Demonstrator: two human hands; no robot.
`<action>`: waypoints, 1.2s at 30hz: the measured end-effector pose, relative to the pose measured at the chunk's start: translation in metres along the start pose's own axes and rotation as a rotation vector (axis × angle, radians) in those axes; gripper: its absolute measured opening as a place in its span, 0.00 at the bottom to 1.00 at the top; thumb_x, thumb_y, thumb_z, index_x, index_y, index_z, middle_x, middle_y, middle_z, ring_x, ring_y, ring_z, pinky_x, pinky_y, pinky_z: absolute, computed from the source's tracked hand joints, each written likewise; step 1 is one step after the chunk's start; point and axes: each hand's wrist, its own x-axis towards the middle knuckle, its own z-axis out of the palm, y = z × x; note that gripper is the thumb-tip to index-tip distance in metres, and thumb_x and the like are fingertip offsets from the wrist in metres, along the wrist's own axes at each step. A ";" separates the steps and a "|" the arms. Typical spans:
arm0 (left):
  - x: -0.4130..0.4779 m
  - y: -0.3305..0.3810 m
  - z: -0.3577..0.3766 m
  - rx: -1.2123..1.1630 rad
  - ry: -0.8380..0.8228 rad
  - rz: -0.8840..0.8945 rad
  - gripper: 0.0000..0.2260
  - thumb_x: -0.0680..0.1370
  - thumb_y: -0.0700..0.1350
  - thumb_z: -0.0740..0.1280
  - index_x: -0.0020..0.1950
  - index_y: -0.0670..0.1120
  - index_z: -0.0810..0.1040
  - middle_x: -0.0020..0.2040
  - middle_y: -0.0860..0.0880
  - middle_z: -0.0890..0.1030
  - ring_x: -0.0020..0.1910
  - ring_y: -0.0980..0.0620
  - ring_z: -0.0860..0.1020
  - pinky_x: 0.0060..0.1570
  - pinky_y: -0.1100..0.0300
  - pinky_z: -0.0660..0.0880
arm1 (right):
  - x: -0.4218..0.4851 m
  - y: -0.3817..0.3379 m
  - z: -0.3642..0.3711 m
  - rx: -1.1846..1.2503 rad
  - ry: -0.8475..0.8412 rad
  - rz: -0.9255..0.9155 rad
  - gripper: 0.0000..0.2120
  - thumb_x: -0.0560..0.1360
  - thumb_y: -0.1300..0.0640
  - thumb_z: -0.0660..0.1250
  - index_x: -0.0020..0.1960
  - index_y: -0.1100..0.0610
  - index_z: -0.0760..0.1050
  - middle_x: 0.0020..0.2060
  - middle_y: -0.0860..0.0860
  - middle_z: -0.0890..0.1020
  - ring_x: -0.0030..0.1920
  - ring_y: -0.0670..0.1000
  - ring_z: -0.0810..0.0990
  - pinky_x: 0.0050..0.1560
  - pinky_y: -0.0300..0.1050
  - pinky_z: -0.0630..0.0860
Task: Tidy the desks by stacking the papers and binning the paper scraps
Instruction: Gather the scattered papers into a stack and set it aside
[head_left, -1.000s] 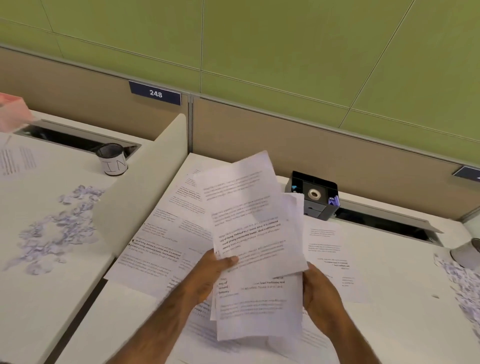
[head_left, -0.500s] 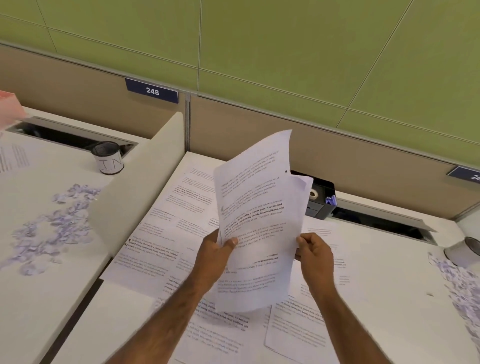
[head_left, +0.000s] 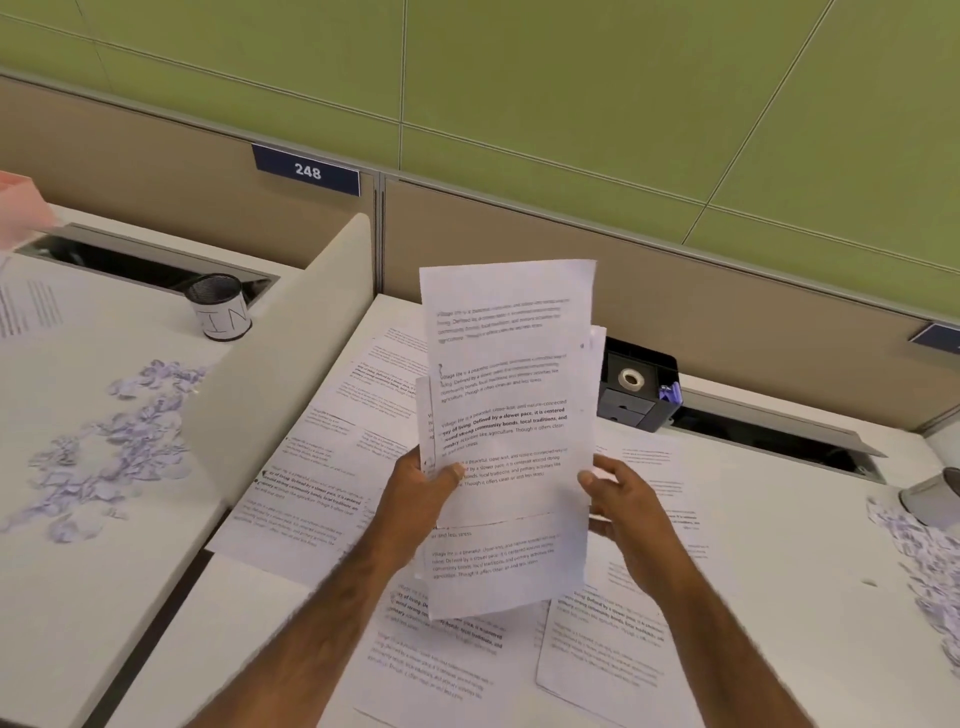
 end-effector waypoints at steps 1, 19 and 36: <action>0.000 0.000 0.002 0.020 -0.009 0.006 0.09 0.81 0.40 0.70 0.55 0.55 0.80 0.52 0.56 0.85 0.53 0.54 0.84 0.47 0.61 0.81 | 0.001 -0.007 -0.001 0.058 -0.058 -0.001 0.14 0.80 0.52 0.69 0.65 0.50 0.76 0.55 0.49 0.86 0.56 0.54 0.85 0.59 0.59 0.80; -0.018 -0.018 0.006 0.178 -0.147 0.108 0.19 0.76 0.51 0.75 0.61 0.66 0.72 0.57 0.59 0.78 0.60 0.53 0.77 0.46 0.66 0.79 | -0.019 0.020 0.020 0.105 -0.015 -0.197 0.25 0.70 0.64 0.71 0.66 0.51 0.74 0.58 0.51 0.84 0.60 0.54 0.81 0.59 0.54 0.81; -0.017 -0.034 -0.007 0.171 -0.042 0.117 0.17 0.76 0.54 0.75 0.62 0.58 0.75 0.55 0.56 0.81 0.60 0.50 0.80 0.46 0.65 0.79 | -0.029 0.023 0.042 0.100 -0.016 -0.176 0.21 0.72 0.67 0.64 0.63 0.53 0.76 0.54 0.52 0.84 0.58 0.54 0.82 0.49 0.47 0.83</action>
